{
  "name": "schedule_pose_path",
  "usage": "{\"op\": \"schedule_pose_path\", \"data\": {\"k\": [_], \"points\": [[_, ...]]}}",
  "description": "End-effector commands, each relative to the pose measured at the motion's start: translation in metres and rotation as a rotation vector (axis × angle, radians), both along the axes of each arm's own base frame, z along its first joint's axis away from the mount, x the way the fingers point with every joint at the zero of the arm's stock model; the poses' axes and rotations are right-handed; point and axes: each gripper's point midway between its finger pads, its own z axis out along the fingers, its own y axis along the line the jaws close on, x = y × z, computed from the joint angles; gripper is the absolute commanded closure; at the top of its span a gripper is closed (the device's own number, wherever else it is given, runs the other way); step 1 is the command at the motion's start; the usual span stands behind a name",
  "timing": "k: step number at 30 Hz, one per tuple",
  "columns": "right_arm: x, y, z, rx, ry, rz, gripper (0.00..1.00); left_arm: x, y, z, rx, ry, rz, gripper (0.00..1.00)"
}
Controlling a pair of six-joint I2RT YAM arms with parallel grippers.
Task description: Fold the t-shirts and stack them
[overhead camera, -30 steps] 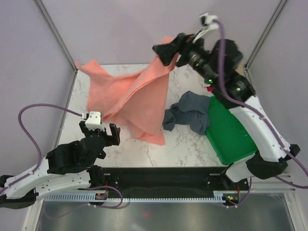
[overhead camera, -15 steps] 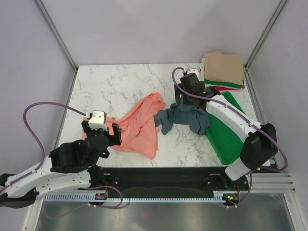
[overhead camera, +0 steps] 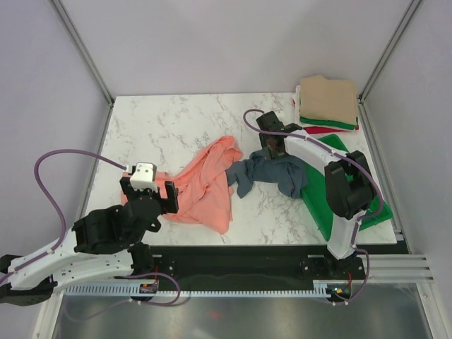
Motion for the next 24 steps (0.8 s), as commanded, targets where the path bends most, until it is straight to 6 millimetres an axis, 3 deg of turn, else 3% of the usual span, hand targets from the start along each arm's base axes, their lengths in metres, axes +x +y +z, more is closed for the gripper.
{"op": "schedule_pose_path", "data": {"k": [1, 3, 4, 7, 14, 17, 18, 20, 21, 24], "points": [[0.020, -0.007, 0.017, -0.015, -0.061, -0.019, 0.09, 0.005, 0.006, 0.016, -0.059, -0.037, 0.064, 0.03], [0.020, -0.004, 0.024, 0.009, -0.079, -0.018, 0.23, 0.005, 0.007, 0.017, -0.064, -0.040, 0.067, 0.03], [0.020, -0.004, 0.029, 0.020, -0.095, -0.022, 0.47, 0.005, 0.007, 0.017, -0.063, -0.039, 0.066, 0.03], [0.020, -0.004, 0.052, 0.044, -0.147, -0.027, 0.99, 0.004, 0.007, 0.017, -0.066, -0.040, 0.067, 0.03], [0.011, -0.013, 0.115, 0.086, -0.251, -0.040, 1.00, 0.005, 0.007, 0.017, -0.066, -0.039, 0.069, 0.03], [0.006, -0.029, 0.167, 0.123, -0.366, -0.079, 1.00, 0.005, 0.008, 0.018, -0.068, -0.039, 0.070, 0.03], [0.000, -0.046, 0.197, 0.145, -0.441, -0.120, 1.00, 0.005, 0.008, 0.017, -0.065, -0.038, 0.070, 0.03], [-0.011, -0.069, 0.241, 0.162, -0.551, -0.180, 1.00, 0.005, 0.007, 0.017, -0.065, -0.037, 0.070, 0.03], [-0.025, -0.088, 0.271, 0.184, -0.629, -0.211, 1.00, 0.005, 0.007, 0.016, -0.064, -0.036, 0.069, 0.03], [-0.057, -0.120, 0.327, 0.188, -0.775, -0.264, 1.00, 0.005, 0.007, 0.016, -0.063, -0.036, 0.068, 0.03]]}}
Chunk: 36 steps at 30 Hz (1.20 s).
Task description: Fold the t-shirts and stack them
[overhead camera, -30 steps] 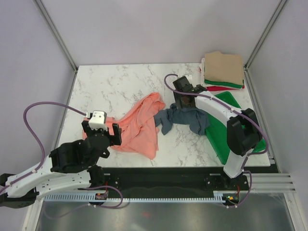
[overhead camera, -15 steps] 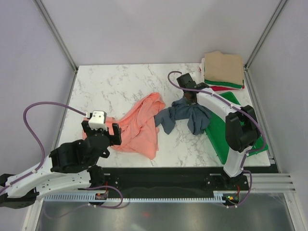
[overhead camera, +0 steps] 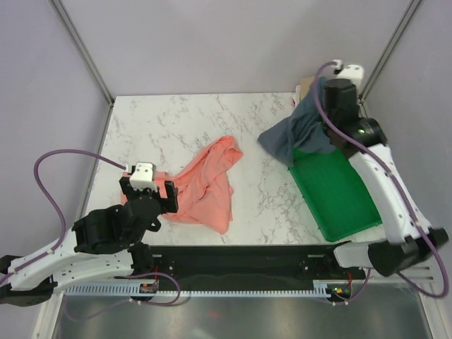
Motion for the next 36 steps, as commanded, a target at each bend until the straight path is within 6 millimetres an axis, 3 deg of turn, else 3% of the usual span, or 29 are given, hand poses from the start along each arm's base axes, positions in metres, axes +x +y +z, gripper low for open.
{"op": "schedule_pose_path", "data": {"k": [1, 3, 5, 6, 9, 10, 11, 12, 13, 14, 15, 16, 18, 20, 23, 25, 26, 28, 29, 30, 33, 36], "points": [[-0.049, -0.053, 0.108, 0.021, -0.285, -0.145, 1.00, 0.004, 0.006, 0.017, -0.064, -0.036, 0.060, 0.03], [-0.064, -0.062, 0.117, 0.029, -0.311, -0.163, 1.00, 0.004, 0.006, 0.017, -0.067, -0.036, 0.060, 0.03], [-0.068, -0.061, 0.098, 0.035, -0.269, -0.163, 1.00, 0.004, 0.005, 0.017, -0.068, -0.037, 0.059, 0.03], [-0.069, -0.054, 0.074, 0.066, -0.225, -0.137, 1.00, 0.004, 0.006, 0.017, -0.068, -0.037, 0.060, 0.03], [-0.069, -0.037, 0.028, 0.132, -0.146, -0.077, 1.00, 0.004, 0.006, 0.018, -0.072, -0.036, 0.060, 0.03], [-0.069, -0.030, -0.004, 0.155, -0.091, -0.070, 1.00, 0.004, 0.005, 0.017, -0.071, -0.035, 0.058, 0.03], [-0.070, -0.026, -0.019, 0.172, -0.068, -0.059, 1.00, 0.004, 0.005, 0.016, -0.068, -0.033, 0.057, 0.03], [-0.074, -0.025, -0.028, 0.188, -0.064, -0.056, 1.00, 0.004, 0.005, 0.017, -0.070, -0.033, 0.056, 0.03], [-0.078, -0.026, -0.056, 0.181, -0.016, -0.065, 1.00, 0.004, 0.004, 0.016, -0.067, -0.031, 0.055, 0.03], [-0.081, -0.027, -0.068, 0.186, -0.004, -0.080, 0.98, 0.004, 0.003, 0.015, -0.065, -0.028, 0.054, 0.03], [-0.086, -0.032, -0.076, 0.182, 0.005, -0.101, 0.86, 0.004, 0.003, 0.015, -0.066, -0.028, 0.053, 0.03], [-0.092, -0.037, -0.095, 0.161, 0.044, -0.126, 0.52, 0.004, 0.003, 0.015, -0.066, -0.027, 0.050, 0.03], [-0.097, -0.045, -0.110, 0.159, 0.068, -0.163, 0.15, 0.004, 0.003, 0.015, -0.063, -0.026, 0.049, 0.03], [-0.098, -0.056, -0.107, 0.155, 0.052, -0.202, 0.11, 0.004, 0.003, 0.016, -0.067, -0.027, 0.050, 0.03], [-0.095, -0.057, -0.081, 0.195, -0.018, -0.204, 0.08, 0.003, 0.003, 0.017, -0.074, -0.029, 0.050, 0.03], [-0.083, -0.036, -0.059, 0.263, -0.078, -0.090, 0.11, 0.003, 0.003, 0.016, -0.073, -0.029, 0.050, 0.03], [-0.078, -0.007, -0.057, 0.343, -0.062, 0.049, 0.12, 0.003, 0.003, 0.017, -0.073, -0.029, 0.050, 0.03], [-0.067, 0.021, -0.058, 0.409, -0.043, 0.168, 0.14, 0.004, 0.003, 0.017, -0.070, -0.029, 0.051, 0.03], [-0.058, 0.039, -0.078, 0.431, 0.040, 0.220, 0.16, 0.004, 0.003, 0.017, -0.070, -0.029, 0.051, 0.03], [-0.056, 0.057, -0.084, 0.455, 0.077, 0.288, 0.18, 0.004, 0.003, 0.016, -0.067, -0.029, 0.052, 0.03], [-0.043, 0.090, -0.123, 0.474, 0.173, 0.373, 0.18, 0.004, 0.004, 0.016, -0.069, -0.030, 0.055, 0.03], [-0.031, 0.108, -0.162, 0.518, 0.260, 0.400, 0.20, 0.004, 0.003, 0.015, -0.064, -0.029, 0.055, 0.03]]}}
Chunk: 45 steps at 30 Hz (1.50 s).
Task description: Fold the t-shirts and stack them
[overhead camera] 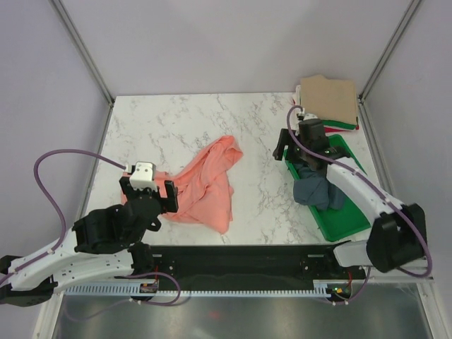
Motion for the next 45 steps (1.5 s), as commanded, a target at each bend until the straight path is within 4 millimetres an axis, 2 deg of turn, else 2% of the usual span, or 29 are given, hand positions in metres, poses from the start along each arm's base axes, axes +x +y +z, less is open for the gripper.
{"op": "schedule_pose_path", "data": {"k": [1, 2, 4, 5, 7, 9, 12, 14, 17, 22, 23, 25, 26, 27, 28, 29, 30, 31, 32, 33, 34, 35, 36, 37, 38, 40, 41, 43, 45], "points": [[0.010, 0.043, -0.026, 0.133, 0.045, 0.156, 0.20, 0.004, 0.003, 0.014, -0.058, -0.028, 0.054, 0.03], [0.014, 0.047, -0.047, 0.133, 0.092, 0.162, 0.21, 0.004, 0.003, 0.015, -0.057, -0.029, 0.055, 0.03], [0.024, 0.049, -0.058, 0.123, 0.102, 0.150, 0.21, 0.005, 0.002, 0.014, -0.048, -0.027, 0.056, 0.03], [0.028, 0.044, -0.075, 0.096, 0.136, 0.118, 0.19, 0.005, 0.003, 0.013, -0.044, -0.026, 0.057, 0.03], [0.032, 0.028, -0.089, 0.030, 0.161, 0.049, 0.16, 0.005, 0.003, 0.013, -0.043, -0.028, 0.061, 0.03], [0.033, 0.001, -0.102, -0.023, 0.178, -0.050, 0.13, 0.005, 0.003, 0.013, -0.042, -0.028, 0.063, 0.03], [0.033, -0.038, -0.114, -0.043, 0.208, -0.145, 0.12, 0.005, 0.003, 0.012, -0.033, -0.026, 0.064, 0.03], [0.035, -0.065, -0.114, -0.039, 0.209, -0.205, 0.11, 0.006, 0.002, 0.010, -0.023, -0.022, 0.064, 0.02], [0.035, -0.076, -0.105, -0.026, 0.190, -0.217, 0.12, 0.008, -0.002, 0.008, 0.006, -0.014, 0.063, 0.02], [0.037, -0.036, -0.072, 0.045, 0.119, -0.078, 0.14, 0.010, -0.001, 0.007, 0.043, -0.013, 0.077, 0.02], [0.032, -0.009, -0.062, 0.045, 0.096, -0.005, 0.14, 0.010, 0.000, 0.008, 0.037, -0.015, 0.080, 0.02], [0.029, 0.024, -0.048, 0.055, 0.060, 0.075, 0.13, 0.009, 0.001, 0.010, 0.025, -0.018, 0.082, 0.02], [0.020, 0.055, -0.048, 0.061, 0.061, 0.152, 0.13, 0.009, 0.002, 0.010, 0.021, -0.019, 0.081, 0.02], [0.023, 0.072, -0.039, 0.078, 0.030, 0.183, 0.13, 0.009, 0.003, 0.010, 0.016, -0.020, 0.084, 0.02], [0.023, 0.087, -0.046, 0.086, 0.042, 0.212, 0.12, 0.008, 0.004, 0.011, 0.008, -0.022, 0.085, 0.02], [0.023, 0.108, -0.039, 0.102, 0.027, 0.255, 0.12, 0.008, 0.003, 0.011, 0.004, -0.022, 0.082, 0.02], [0.028, 0.118, -0.039, 0.106, 0.019, 0.272, 0.12, 0.008, 0.003, 0.011, 0.004, -0.020, 0.082, 0.02], [0.033, 0.126, -0.051, 0.097, 0.041, 0.277, 0.12, 0.008, 0.002, 0.010, 0.004, -0.019, 0.080, 0.03], [0.041, 0.138, -0.043, 0.103, 0.016, 0.291, 0.11, 0.008, 0.002, 0.011, 0.001, -0.018, 0.078, 0.02], [0.048, 0.144, -0.043, 0.110, 0.009, 0.299, 0.12, 0.008, 0.001, 0.010, 0.002, -0.014, 0.075, 0.02], [0.054, 0.150, -0.061, 0.099, 0.044, 0.304, 0.11, 0.008, 0.001, 0.010, 0.005, -0.013, 0.073, 0.02], [0.065, 0.162, -0.049, 0.120, 0.020, 0.324, 0.12, 0.008, 0.000, 0.009, 0.007, -0.011, 0.072, 0.03], [0.070, 0.167, -0.051, 0.114, 0.018, 0.334, 0.12, 0.008, 0.000, 0.009, 0.010, -0.009, 0.070, 0.02], [0.075, 0.173, -0.069, 0.093, 0.051, 0.338, 0.12, 0.008, 0.000, 0.009, 0.010, -0.009, 0.068, 0.03], [0.087, 0.181, -0.057, 0.095, 0.020, 0.343, 0.12, 0.008, 0.000, 0.009, 0.008, -0.009, 0.069, 0.03], [0.095, 0.185, -0.077, 0.059, 0.060, 0.342, 0.13, 0.008, 0.000, 0.010, 0.007, -0.010, 0.068, 0.03], [0.103, 0.189, -0.071, 0.061, 0.046, 0.346, 0.13, 0.008, 0.001, 0.010, 0.007, -0.012, 0.071, 0.03], [0.108, 0.190, -0.086, 0.035, 0.067, 0.337, 0.14, 0.007, 0.002, 0.011, -0.003, -0.015, 0.071, 0.03], [0.113, 0.192, -0.087, 0.024, 0.064, 0.336, 0.17, 0.007, 0.003, 0.011, -0.008, -0.016, 0.071, 0.03]]}}
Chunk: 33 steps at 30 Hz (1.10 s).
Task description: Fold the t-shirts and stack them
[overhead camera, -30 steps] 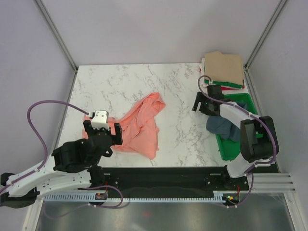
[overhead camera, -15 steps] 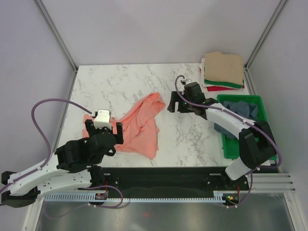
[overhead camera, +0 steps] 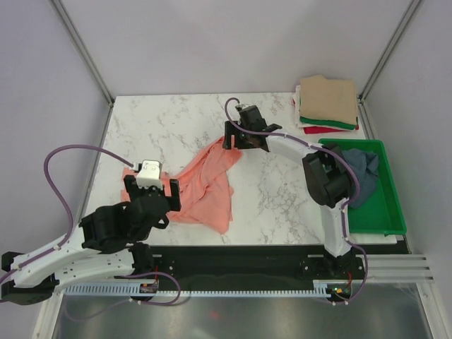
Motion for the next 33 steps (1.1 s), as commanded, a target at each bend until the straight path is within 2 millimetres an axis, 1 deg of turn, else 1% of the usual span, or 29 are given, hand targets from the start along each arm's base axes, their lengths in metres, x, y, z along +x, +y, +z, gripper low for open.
{"op": "schedule_pose_path", "data": {"k": [1, 2, 4, 5, 7, 8, 9, 10, 11, 13, 14, 15, 16, 18, 19, 20, 21, 22, 23, 24, 25, 26, 27, 28, 29, 30, 31, 32, 33], "points": [[0.013, 0.005, 0.003, -0.041, -0.033, 0.005, 0.19, 0.002, 0.007, 0.016, -0.073, -0.034, 0.051, 0.03], [0.014, 0.005, 0.002, -0.050, -0.034, 0.004, 0.21, 0.002, 0.007, 0.016, -0.074, -0.034, 0.051, 0.03], [0.017, 0.003, -0.009, -0.081, -0.032, -0.002, 0.23, 0.002, 0.007, 0.015, -0.072, -0.030, 0.052, 0.03], [0.020, 0.003, -0.010, -0.086, -0.037, -0.002, 0.30, 0.002, 0.007, 0.015, -0.072, -0.030, 0.052, 0.03], [0.019, 0.001, -0.021, -0.116, -0.018, 0.004, 0.38, 0.003, 0.007, 0.015, -0.069, -0.029, 0.058, 0.03], [0.020, 0.000, -0.022, -0.126, -0.021, 0.010, 0.51, 0.004, 0.007, 0.014, -0.064, -0.026, 0.061, 0.03], [0.021, 0.000, -0.023, -0.132, -0.022, 0.015, 0.57, 0.004, 0.007, 0.015, -0.064, -0.026, 0.061, 0.03], [0.022, -0.001, -0.025, -0.138, -0.022, 0.019, 0.61, 0.004, 0.008, 0.014, -0.062, -0.024, 0.066, 0.03], [0.023, 0.000, -0.022, -0.146, -0.030, 0.030, 0.71, 0.005, 0.009, 0.014, -0.061, -0.023, 0.069, 0.03], [0.026, -0.004, -0.016, -0.169, -0.045, 0.026, 0.85, 0.005, 0.009, 0.013, -0.058, -0.022, 0.075, 0.03], [0.027, -0.004, -0.007, -0.180, -0.054, 0.031, 0.95, 0.006, 0.010, 0.013, -0.057, -0.023, 0.079, 0.02], [0.028, -0.006, 0.007, -0.191, -0.080, 0.041, 1.00, 0.006, 0.011, 0.012, -0.054, -0.023, 0.083, 0.02], [0.028, -0.008, 0.020, -0.201, -0.103, 0.045, 1.00, 0.006, 0.011, 0.013, -0.052, -0.025, 0.087, 0.02], [0.024, -0.022, 0.041, -0.252, -0.150, 0.032, 1.00, 0.008, 0.014, 0.012, -0.034, -0.031, 0.106, 0.02], [0.019, -0.029, 0.076, -0.241, -0.208, 0.017, 1.00, 0.009, 0.016, 0.010, -0.022, -0.029, 0.116, 0.02], [0.008, -0.043, 0.074, -0.274, -0.204, 0.004, 1.00, 0.009, 0.017, 0.010, -0.028, -0.031, 0.132, 0.02], [0.001, -0.060, 0.110, -0.285, -0.274, -0.039, 1.00, 0.010, 0.022, 0.007, 0.004, -0.027, 0.159, 0.01], [-0.014, -0.078, 0.097, -0.334, -0.251, -0.057, 1.00, 0.012, 0.026, 0.008, -0.005, -0.028, 0.192, 0.01], [-0.023, -0.089, 0.102, -0.350, -0.269, -0.078, 1.00, 0.014, 0.028, 0.009, -0.007, -0.029, 0.214, 0.01], [-0.034, -0.107, 0.129, -0.354, -0.327, -0.131, 1.00, 0.017, 0.027, 0.008, -0.007, -0.021, 0.233, 0.01], [-0.052, -0.125, 0.105, -0.404, -0.288, -0.140, 1.00, 0.022, 0.032, 0.011, -0.036, -0.018, 0.281, 0.02], [-0.062, -0.135, 0.103, -0.418, -0.288, -0.160, 1.00, 0.026, 0.032, 0.010, -0.047, -0.006, 0.301, 0.02], [-0.073, -0.148, 0.118, -0.408, -0.320, -0.197, 1.00, 0.029, 0.027, 0.006, -0.065, 0.027, 0.295, 0.02], [-0.081, -0.159, 0.114, -0.419, -0.315, -0.227, 1.00, 0.039, 0.029, 0.002, -0.071, 0.044, 0.342, 0.02], [-0.095, -0.170, 0.096, -0.450, -0.284, -0.226, 1.00, 0.044, 0.029, -0.003, -0.082, 0.070, 0.357, 0.02], [-0.102, -0.176, 0.101, -0.443, -0.296, -0.234, 1.00, 0.048, 0.032, -0.007, -0.084, 0.086, 0.387, 0.02], [-0.107, -0.180, 0.098, -0.449, -0.290, -0.237, 1.00, 0.056, 0.044, -0.013, -0.093, 0.105, 0.462, 0.02], [-0.115, -0.187, 0.089, -0.472, -0.266, -0.240, 1.00, 0.062, 0.045, -0.023, -0.090, 0.151, 0.484, 0.02], [-0.117, -0.191, 0.091, -0.469, -0.266, -0.254, 1.00, 0.067, 0.049, -0.027, -0.101, 0.171, 0.517, 0.02]]}}
